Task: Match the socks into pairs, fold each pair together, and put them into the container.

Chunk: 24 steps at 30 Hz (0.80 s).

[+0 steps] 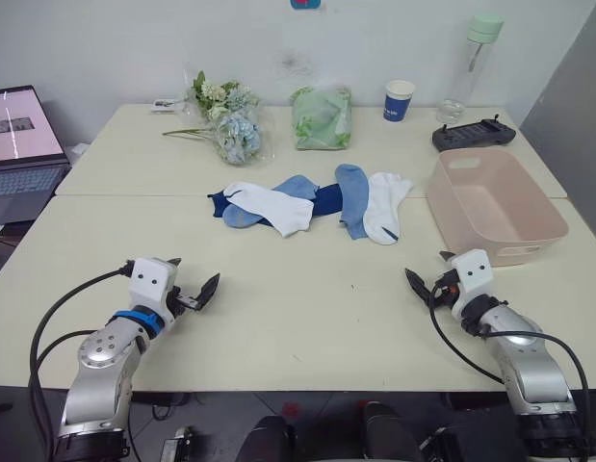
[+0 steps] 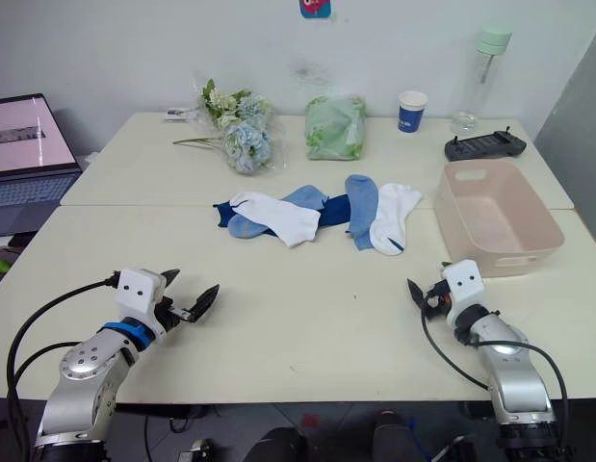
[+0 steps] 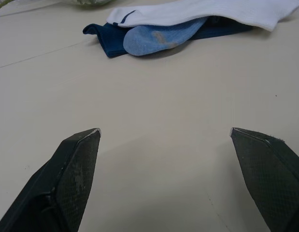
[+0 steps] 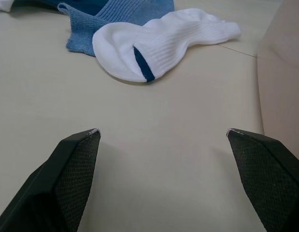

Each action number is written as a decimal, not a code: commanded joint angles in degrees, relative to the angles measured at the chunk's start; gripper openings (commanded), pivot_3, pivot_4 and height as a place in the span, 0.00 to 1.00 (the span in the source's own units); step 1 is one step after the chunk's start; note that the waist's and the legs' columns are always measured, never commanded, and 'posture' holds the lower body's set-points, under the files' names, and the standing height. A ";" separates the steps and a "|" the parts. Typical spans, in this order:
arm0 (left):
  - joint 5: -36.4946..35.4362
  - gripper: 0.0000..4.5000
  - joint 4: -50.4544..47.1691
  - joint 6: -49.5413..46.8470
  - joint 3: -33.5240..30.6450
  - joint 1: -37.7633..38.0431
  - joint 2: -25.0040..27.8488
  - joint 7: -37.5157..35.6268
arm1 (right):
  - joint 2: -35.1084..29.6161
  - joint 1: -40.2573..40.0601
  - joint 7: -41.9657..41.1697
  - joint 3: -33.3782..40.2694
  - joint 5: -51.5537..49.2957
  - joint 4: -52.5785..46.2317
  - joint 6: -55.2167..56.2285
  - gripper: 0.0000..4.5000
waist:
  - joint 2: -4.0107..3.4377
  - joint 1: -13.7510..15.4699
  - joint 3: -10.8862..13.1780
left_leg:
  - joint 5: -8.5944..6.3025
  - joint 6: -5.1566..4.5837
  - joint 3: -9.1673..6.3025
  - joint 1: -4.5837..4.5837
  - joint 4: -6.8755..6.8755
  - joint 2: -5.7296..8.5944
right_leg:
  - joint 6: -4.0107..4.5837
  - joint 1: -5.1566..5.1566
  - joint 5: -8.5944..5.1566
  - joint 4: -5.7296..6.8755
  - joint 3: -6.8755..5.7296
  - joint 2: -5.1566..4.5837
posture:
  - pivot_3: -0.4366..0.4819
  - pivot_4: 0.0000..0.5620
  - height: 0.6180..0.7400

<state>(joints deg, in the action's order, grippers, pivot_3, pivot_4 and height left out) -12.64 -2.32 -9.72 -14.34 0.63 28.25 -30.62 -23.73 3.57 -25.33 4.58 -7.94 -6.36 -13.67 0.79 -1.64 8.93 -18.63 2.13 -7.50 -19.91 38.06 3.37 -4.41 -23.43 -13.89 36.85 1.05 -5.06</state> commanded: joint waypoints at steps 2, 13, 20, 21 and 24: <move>0.49 0.99 -1.50 0.51 -0.70 0.68 0.47 1.07 | -0.67 0.73 -1.10 1.28 -0.79 0.52 2.39 1.00 | 0.00 -0.02 0.00 | 0.00 0.00 0.00 0.00 0.00 0.00 | 0.00 0.00 0.00 0.00 0.00 0.00 | 0.48 0.27 1.00; 0.69 0.99 -1.26 1.17 -0.52 1.10 0.02 1.92 | -1.16 1.48 -1.44 2.11 -0.47 2.51 3.79 1.00 | 0.00 -0.01 0.00 | 0.00 0.00 0.00 0.00 0.00 0.00 | 0.00 0.00 0.00 0.00 0.00 0.00 | 0.48 0.27 1.00; 0.56 0.99 -2.14 0.89 -0.67 1.90 0.15 1.78 | -1.12 1.66 -1.73 1.88 -0.81 1.61 3.14 1.00 | 0.00 -0.01 0.00 | 0.00 0.00 0.00 0.00 0.00 0.00 | 0.00 0.00 0.00 0.00 0.01 0.00 | 0.48 0.27 1.00; 0.49 0.99 -2.58 0.76 -0.60 2.21 0.00 1.85 | -1.04 1.71 -1.68 1.88 -0.82 1.58 3.05 1.00 | 0.00 -0.02 0.00 | 0.00 0.00 0.00 0.00 0.00 0.00 | 0.00 0.00 0.00 0.00 0.01 0.00 | 0.48 0.27 1.00; 0.24 0.99 -3.48 0.71 -0.46 2.82 -0.07 1.64 | -0.73 1.96 -1.88 1.46 -0.85 1.06 2.76 1.00 | 0.00 -0.02 0.00 | 0.00 0.00 0.00 0.00 0.00 -0.01 | 0.00 0.00 0.00 0.00 0.01 0.00 | 0.48 0.27 1.00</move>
<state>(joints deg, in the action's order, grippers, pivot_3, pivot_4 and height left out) -12.18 -3.29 -9.62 -14.33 3.36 27.89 -29.26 -24.25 4.69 -27.04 5.59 -7.92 -2.61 -11.33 0.79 -1.66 8.93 -18.63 2.13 -7.49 -19.91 38.06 3.36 -4.41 -23.43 -13.89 36.85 1.06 -5.06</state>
